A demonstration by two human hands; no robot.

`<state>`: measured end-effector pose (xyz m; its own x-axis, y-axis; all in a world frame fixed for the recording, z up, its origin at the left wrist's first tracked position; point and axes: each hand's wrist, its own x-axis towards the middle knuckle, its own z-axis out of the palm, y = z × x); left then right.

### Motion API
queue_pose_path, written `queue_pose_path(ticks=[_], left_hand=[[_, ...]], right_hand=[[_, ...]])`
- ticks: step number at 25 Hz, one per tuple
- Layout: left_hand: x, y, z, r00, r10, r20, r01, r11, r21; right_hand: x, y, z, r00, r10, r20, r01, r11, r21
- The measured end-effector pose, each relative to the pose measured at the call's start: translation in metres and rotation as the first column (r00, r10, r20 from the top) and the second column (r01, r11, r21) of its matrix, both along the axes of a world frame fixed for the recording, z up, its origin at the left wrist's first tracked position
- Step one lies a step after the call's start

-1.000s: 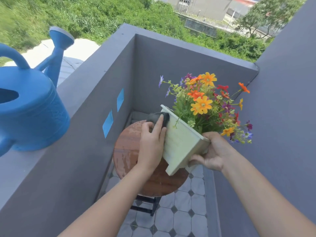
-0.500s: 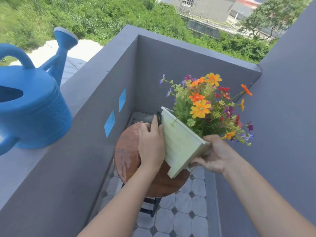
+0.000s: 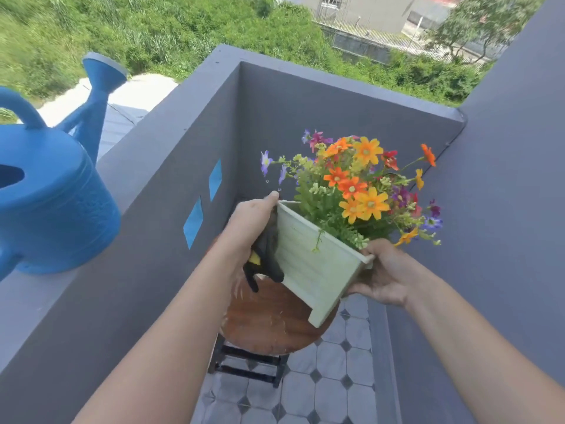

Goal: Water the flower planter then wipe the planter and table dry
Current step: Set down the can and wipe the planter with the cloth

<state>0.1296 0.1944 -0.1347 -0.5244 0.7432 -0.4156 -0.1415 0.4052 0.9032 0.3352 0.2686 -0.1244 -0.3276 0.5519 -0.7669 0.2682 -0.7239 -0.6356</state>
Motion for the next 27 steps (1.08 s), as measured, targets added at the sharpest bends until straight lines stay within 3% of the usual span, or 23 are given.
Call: queue_pose_path(ticks=[1,3,7,12,14,19,22,27], left_hand=[[-0.006,-0.002,0.007,0.994,-0.061,0.093,0.068,0.995,-0.073],[-0.013,-0.005,0.012,0.979,-0.180,0.092,0.194,0.965,-0.174],[-0.009,-0.004,0.017,0.991,-0.131,0.001,0.129,0.977,-0.167],[-0.001,-0.006,0.018,0.999,0.030,0.020,-0.027,0.995,-0.100],[0.002,-0.003,0.018,0.994,0.097,0.050,-0.093,0.992,-0.083],[0.022,0.000,0.027,0.989,0.119,0.090,-0.117,0.993,-0.035],[0.032,-0.001,0.026,0.984,0.140,0.114,-0.135,0.990,-0.045],[0.053,-0.012,0.025,0.988,0.063,-0.138,-0.071,0.996,-0.051]], right_hand=[[0.001,0.001,0.000,1.000,0.021,-0.011,-0.021,1.000,0.015],[0.001,0.001,0.000,0.999,0.024,-0.048,-0.023,0.999,0.035],[0.004,0.004,0.001,0.994,0.070,-0.090,-0.069,0.998,0.012],[0.014,-0.040,-0.011,0.878,-0.277,-0.390,0.323,0.945,0.055],[0.002,-0.069,-0.026,0.862,-0.404,-0.305,0.467,0.867,0.172],[-0.050,-0.073,-0.031,0.884,-0.466,-0.017,0.442,0.827,0.348],[-0.061,-0.046,-0.021,0.853,-0.514,0.096,0.470,0.835,0.287],[-0.054,-0.027,-0.013,0.886,-0.450,0.110,0.428,0.886,0.179]])
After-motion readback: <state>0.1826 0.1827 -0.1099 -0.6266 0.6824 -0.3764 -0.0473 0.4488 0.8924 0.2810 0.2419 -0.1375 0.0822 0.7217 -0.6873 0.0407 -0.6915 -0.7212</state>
